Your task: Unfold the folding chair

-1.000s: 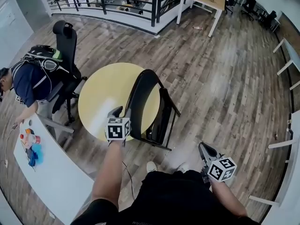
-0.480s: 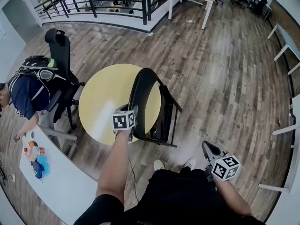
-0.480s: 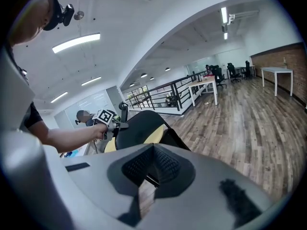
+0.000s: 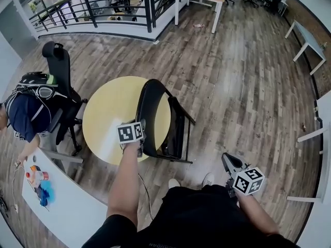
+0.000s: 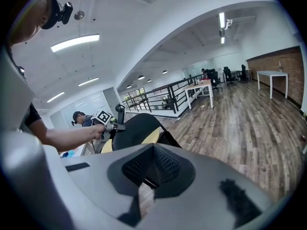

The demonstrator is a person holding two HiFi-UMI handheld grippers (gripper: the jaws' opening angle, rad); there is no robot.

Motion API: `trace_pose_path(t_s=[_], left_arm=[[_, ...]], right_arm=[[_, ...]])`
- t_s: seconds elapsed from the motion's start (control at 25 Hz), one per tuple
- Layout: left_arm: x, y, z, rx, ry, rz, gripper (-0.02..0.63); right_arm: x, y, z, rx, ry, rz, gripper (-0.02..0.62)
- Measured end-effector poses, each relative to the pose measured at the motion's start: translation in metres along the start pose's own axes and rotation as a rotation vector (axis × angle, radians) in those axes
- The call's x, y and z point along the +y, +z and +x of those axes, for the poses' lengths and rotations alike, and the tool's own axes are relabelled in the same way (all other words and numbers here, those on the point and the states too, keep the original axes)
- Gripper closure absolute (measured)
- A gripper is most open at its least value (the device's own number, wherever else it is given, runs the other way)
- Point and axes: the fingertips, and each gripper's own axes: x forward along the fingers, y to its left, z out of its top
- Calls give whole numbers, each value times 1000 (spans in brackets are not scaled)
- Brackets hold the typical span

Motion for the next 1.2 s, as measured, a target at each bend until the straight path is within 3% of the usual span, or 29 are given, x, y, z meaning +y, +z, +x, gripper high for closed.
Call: trace_pose_path(t_s=[0.4,0.6,0.88,1.2], left_arm=[[-8,-1,-1,19,45,-45,463],[-28,1,-2,37,74,-38,463],[-80,4,-2,12,139,1,462],[-151,9,-4,-26,152,32,465]], right_arm=[[-6,3,3,14,59,-65,600],[-30,1,0,30,112,-78,600],[-96,5,0,52,187,-74,600],[-142,7,27,111,286,-132,600]])
